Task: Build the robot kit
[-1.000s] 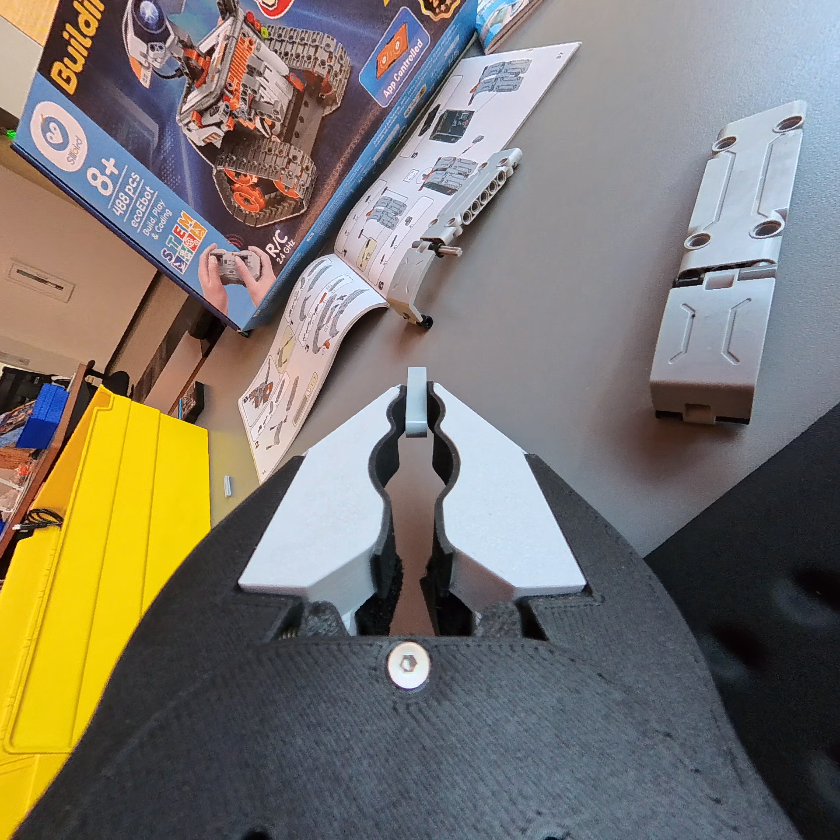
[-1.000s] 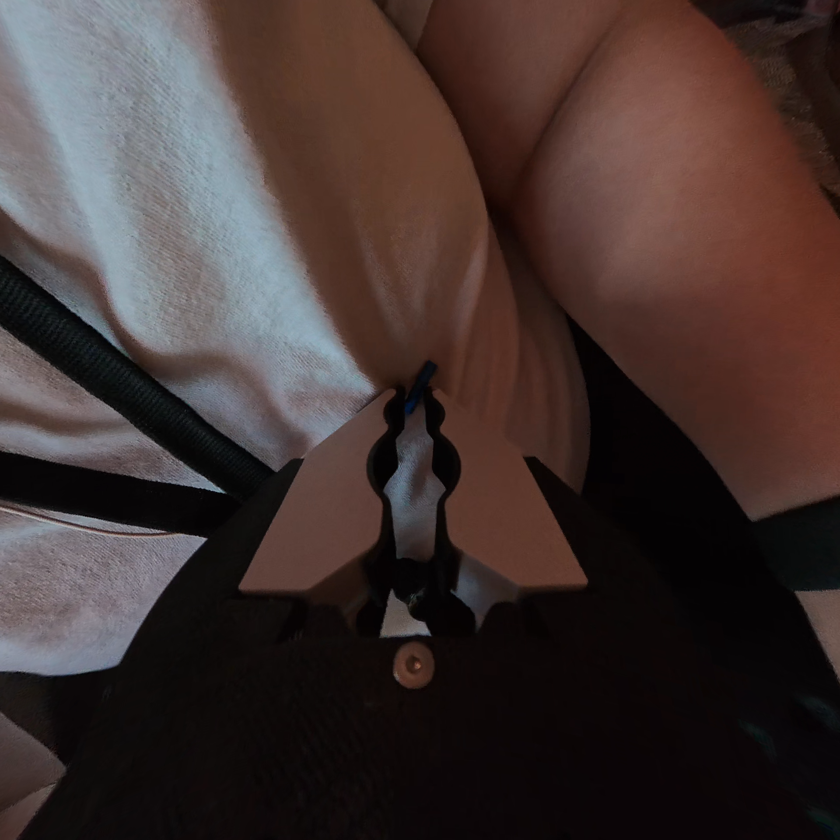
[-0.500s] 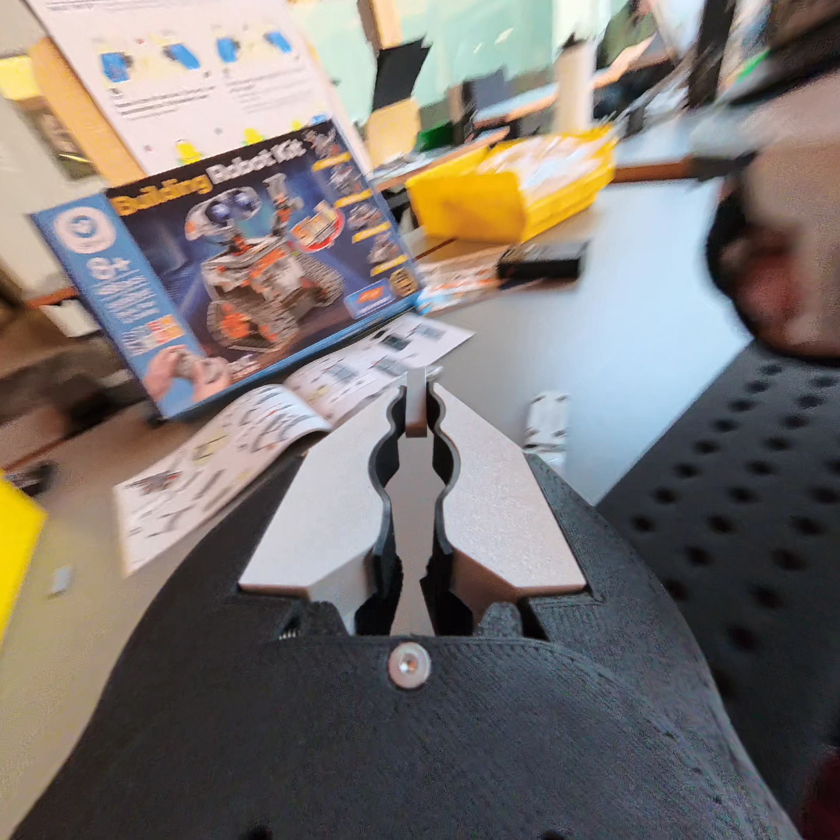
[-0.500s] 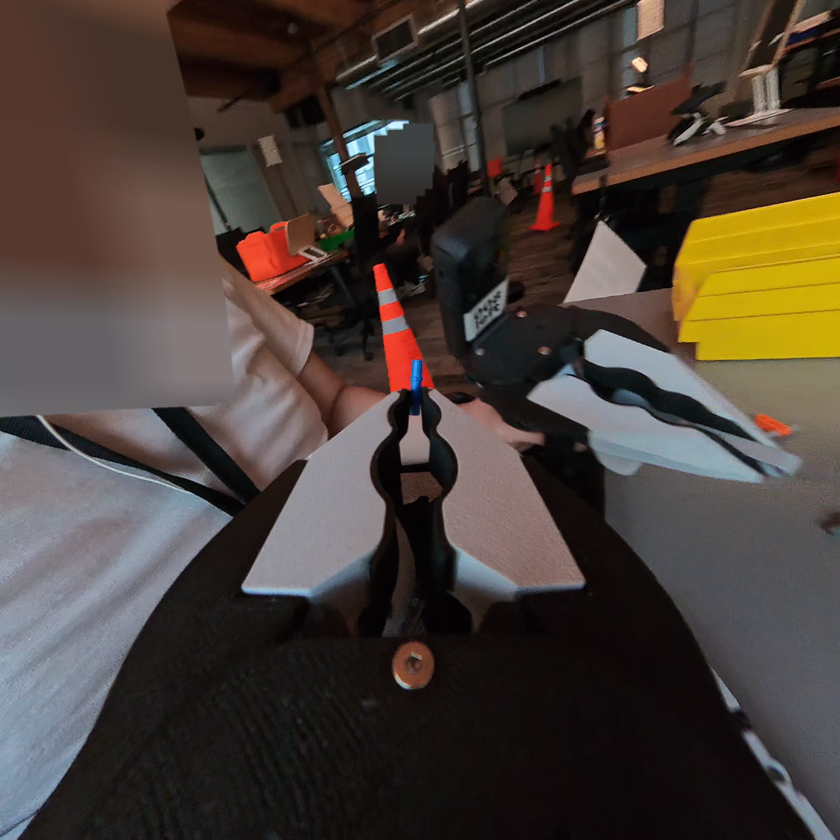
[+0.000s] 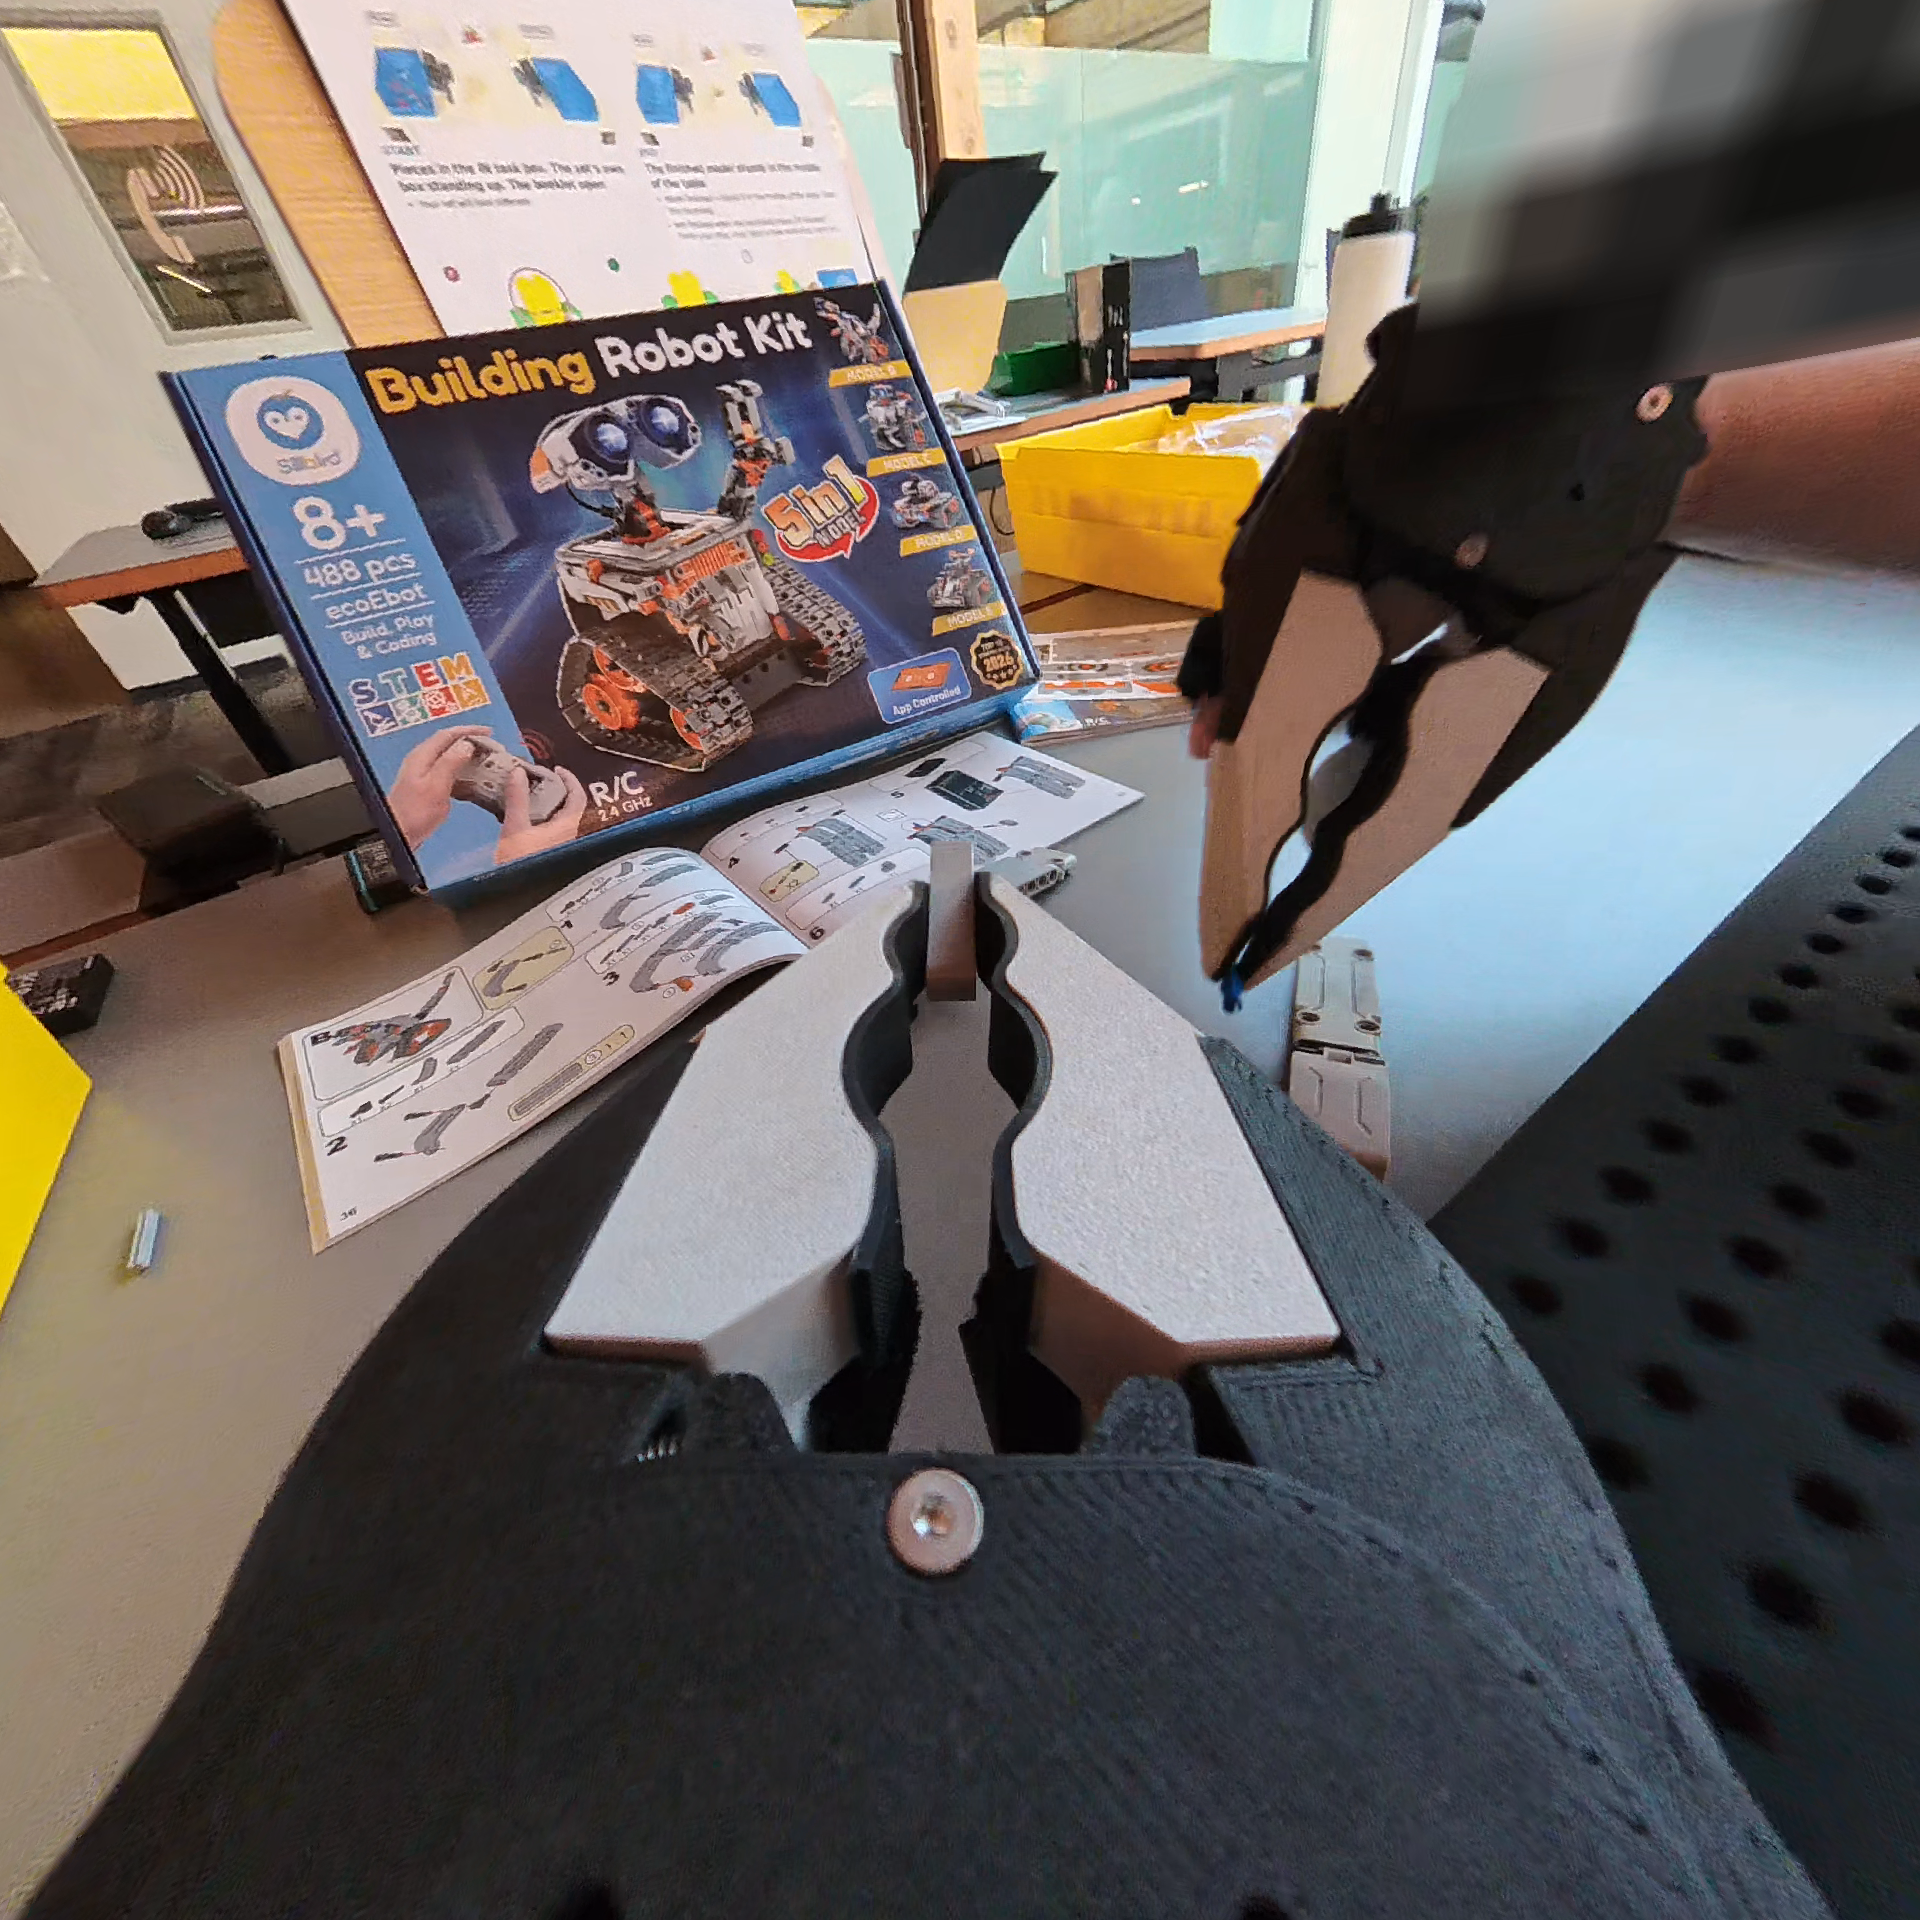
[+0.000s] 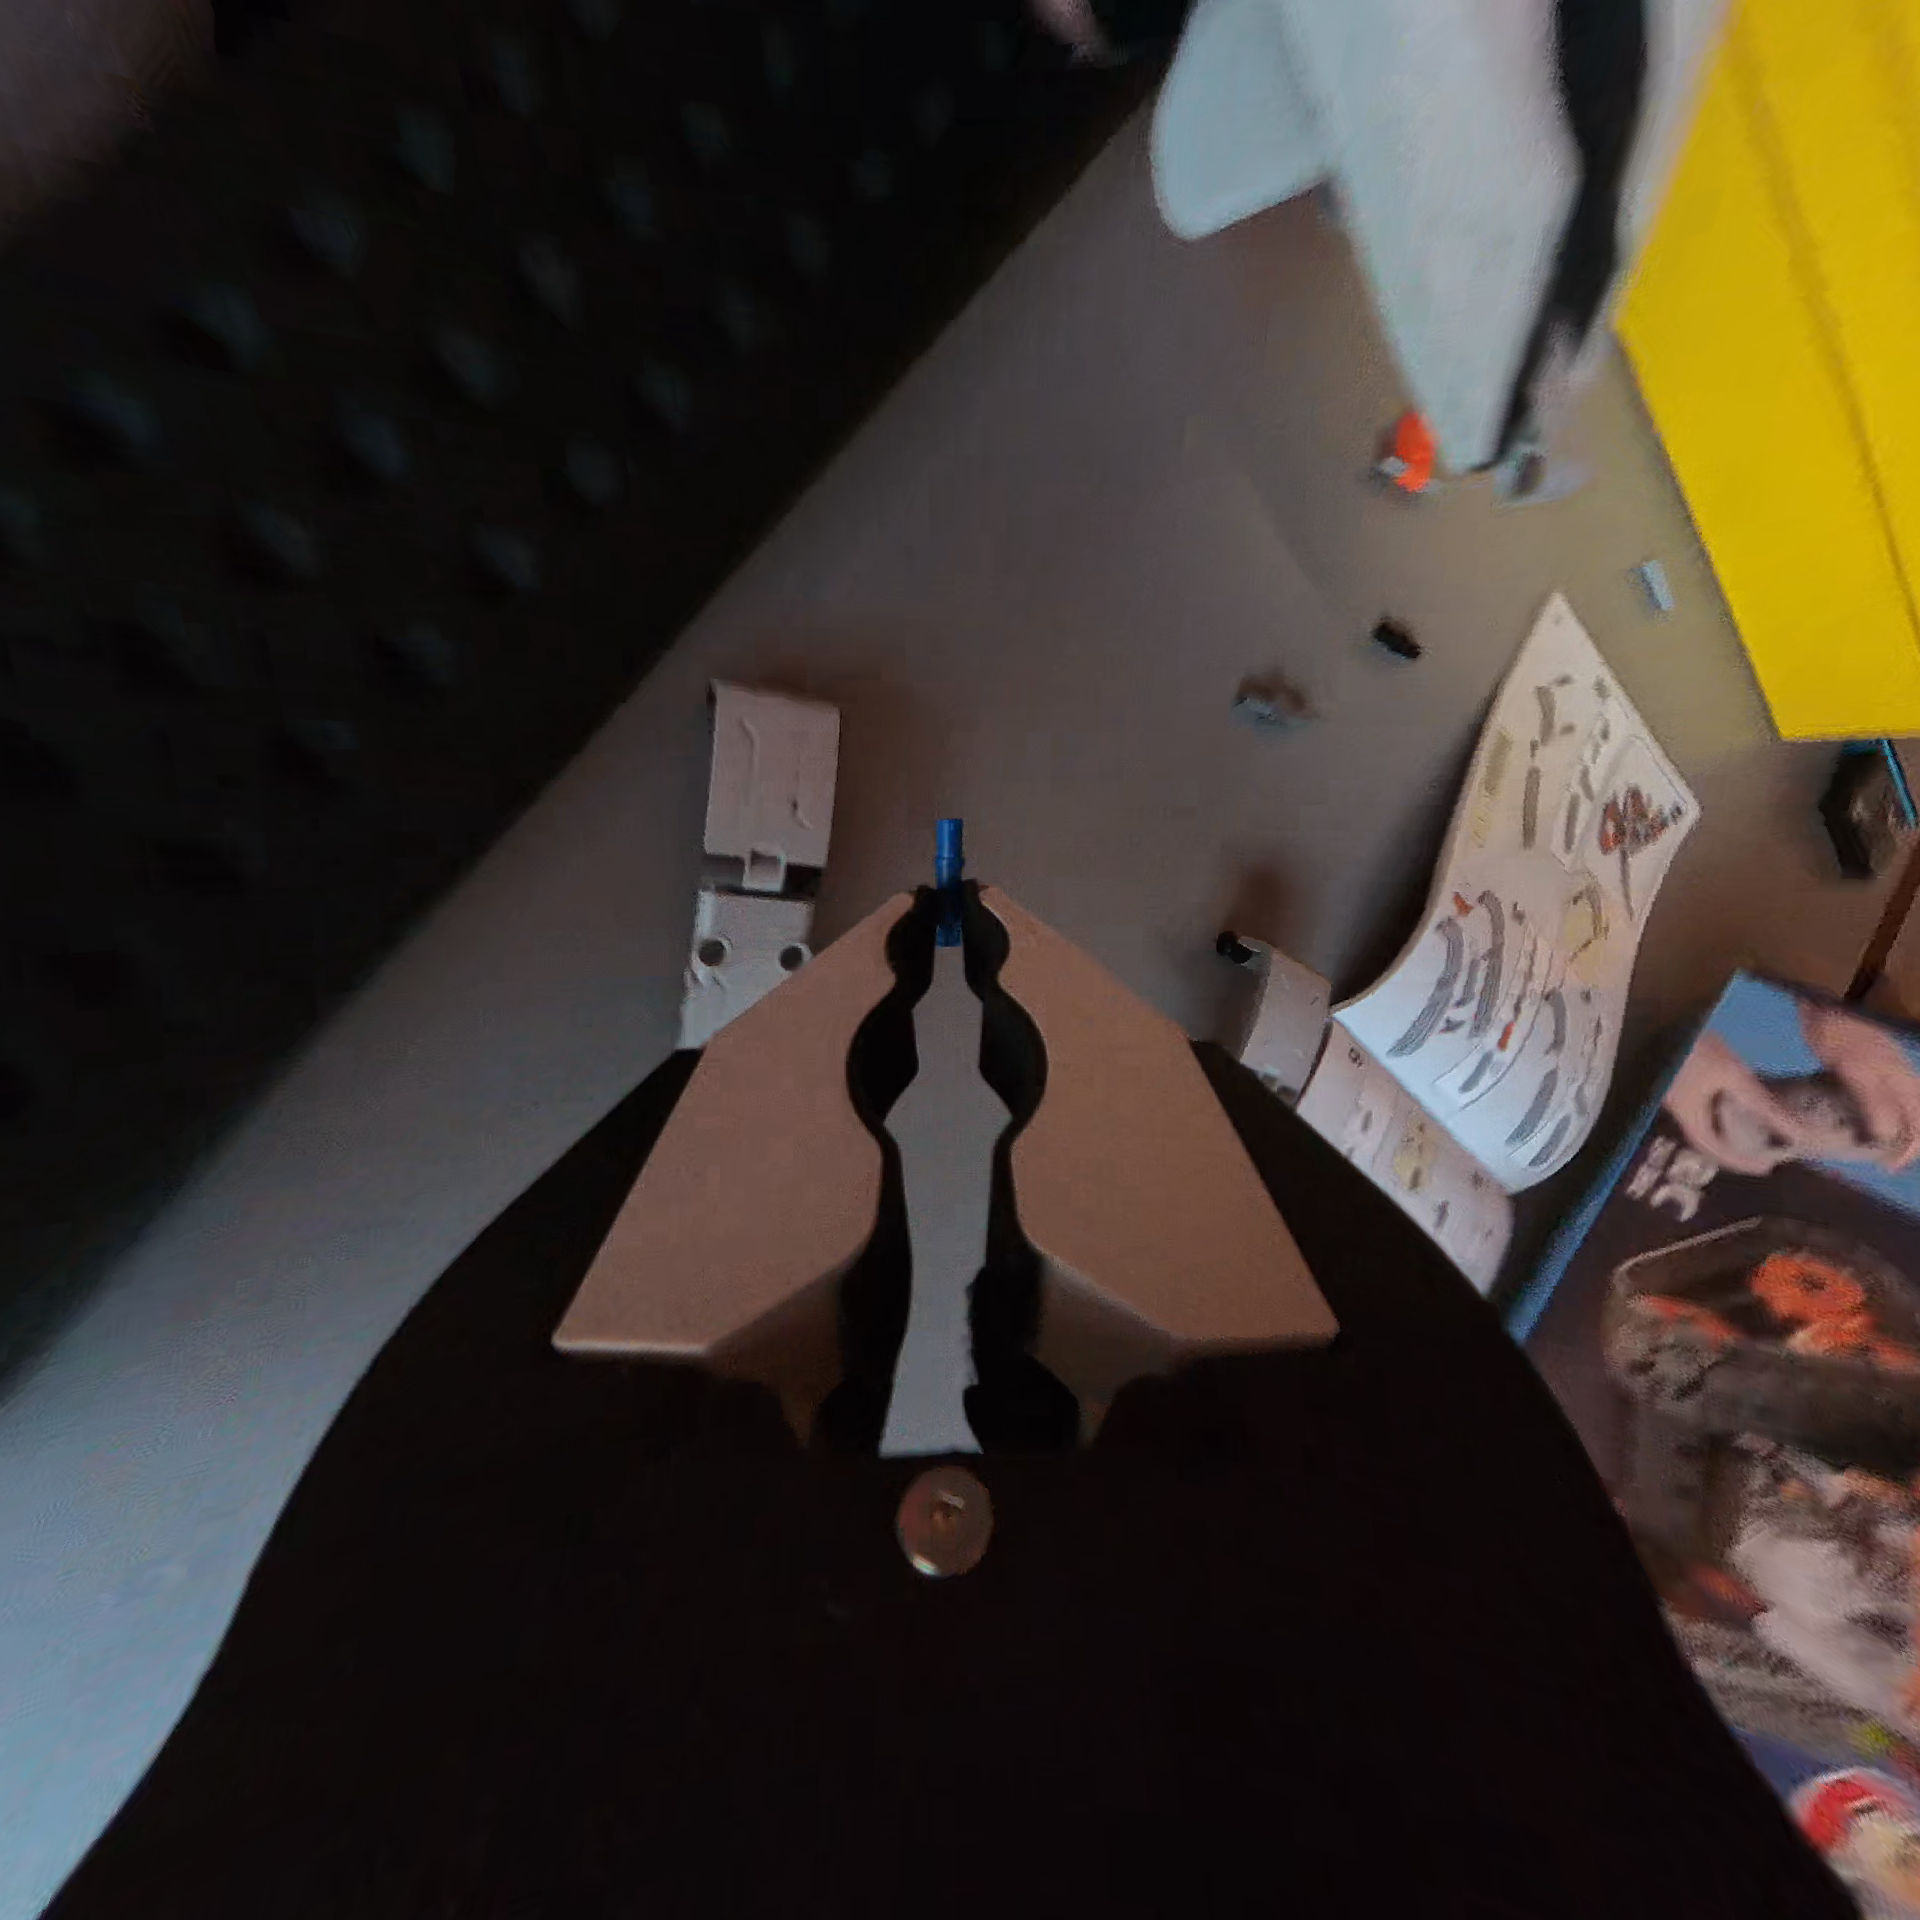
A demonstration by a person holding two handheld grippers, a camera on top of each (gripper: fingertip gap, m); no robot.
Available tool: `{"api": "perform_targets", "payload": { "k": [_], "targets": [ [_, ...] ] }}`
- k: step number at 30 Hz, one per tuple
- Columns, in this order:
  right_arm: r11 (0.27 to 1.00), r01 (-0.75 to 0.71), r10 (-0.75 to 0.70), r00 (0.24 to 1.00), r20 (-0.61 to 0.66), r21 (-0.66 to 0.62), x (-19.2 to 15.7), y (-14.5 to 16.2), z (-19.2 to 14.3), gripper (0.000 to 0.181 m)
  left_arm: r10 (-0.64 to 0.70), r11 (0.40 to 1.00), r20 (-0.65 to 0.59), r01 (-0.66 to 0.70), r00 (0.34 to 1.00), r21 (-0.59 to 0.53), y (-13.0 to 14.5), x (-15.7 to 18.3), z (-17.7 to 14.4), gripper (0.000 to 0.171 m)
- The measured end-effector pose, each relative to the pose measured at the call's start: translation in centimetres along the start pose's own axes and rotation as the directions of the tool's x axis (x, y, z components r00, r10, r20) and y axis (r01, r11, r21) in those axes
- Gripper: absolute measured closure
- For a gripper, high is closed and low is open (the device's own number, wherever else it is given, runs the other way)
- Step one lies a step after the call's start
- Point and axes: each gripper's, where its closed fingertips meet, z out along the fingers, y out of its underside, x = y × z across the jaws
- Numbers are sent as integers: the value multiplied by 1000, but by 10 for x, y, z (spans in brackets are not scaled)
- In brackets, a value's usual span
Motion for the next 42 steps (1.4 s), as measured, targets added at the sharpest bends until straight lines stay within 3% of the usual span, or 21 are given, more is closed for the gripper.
{"api": "perform_targets", "payload": {
  "k": [2, 4, 9, 14, 20, 23, 25, 26, 28, 29, 31, 32, 34, 35, 38, 39, 40, 42],
  "targets": [
    [976, 200, -194, 978, 74, -88, 0, 8, 10, 178, -6, 1000, 10, 6, 1000, 19, -2, -2, -2, 166],
    [901, 413, -394, 907, 149, -133, -1, 13, 18, 178, 4, 999, 22, -5, 1000, 31, -4, -2, -3, 166],
    [692, 721, -697, 678, 232, -32, -9, -2, 31, 178, 18, 1000, 34, -18, 999, 12, -1, -3, -1, 166],
    [355, 934, -923, 356, 146, -36, -2, 1, 48, 178, 0, 1000, 38, 0, 999, 6, 0, -6, -1, 166],
    [313, 949, -950, 313, 11, -44, 10, -10, 58, 177, -28, 1000, 32, 28, 999, 6, 1, -8, -1, 166],
    [397, 909, -918, 393, -60, -123, 29, -12, 49, 174, -48, 999, 33, 47, 998, 19, -1, -10, -2, 166],
    [530, 825, -848, 506, -160, -197, 51, -13, 37, 173, -69, 997, 35, 67, 997, 38, -3, -12, -4, 166],
    [634, 732, -773, 589, -237, -249, 67, -13, 28, 178, -82, 995, 40, 80, 996, 53, -5, -15, -6, 166],
    [886, 342, -448, 802, -394, -312, 93, 0, 13, 180, -116, 990, 56, 110, 992, 92, -9, -21, -11, 166],
    [959, 97, -213, 867, -450, -266, 94, 3, 10, 178, -135, 985, 62, 127, 989, 114, -12, -24, -14, 166],
    [991, -119, 91, 934, -346, -62, 64, -16, 17, 181, -176, 975, 52, 167, 983, 145, -14, -28, -17, 166],
    [981, -190, 165, 909, -382, -28, 65, -15, 15, 181, -197, 970, 43, 189, 979, 151, -15, -29, -18, 166],
    [919, -394, 358, 820, -447, 13, 75, 1, 9, 181, -224, 963, 27, 217, 974, 161, -16, -31, -19, 166],
    [826, -561, 525, 726, -445, 59, 79, 14, 7, 181, -229, 960, 24, 222, 973, 170, -17, -31, -20, 166],
    [383, -892, 921, 349, -173, 240, 76, 10, 14, 175, -220, 956, 38, 208, 975, 205, -21, -32, -25, 166],
    [246, -923, 969, 230, -90, 295, 79, 5, 14, 170, -212, 957, 43, 198, 976, 211, -22, -32, -26, 166],
    [165, -935, 986, 156, -56, 315, 79, 5, 15, 164, -202, 959, 45, 188, 978, 214, -22, -30, -27, 166],
    [111, -952, 990, 81, -113, 286, 72, 16, 22, 160, -181, 963, 48, 167, 982, 213, -23, -28, -27, 166]
  ]
}}
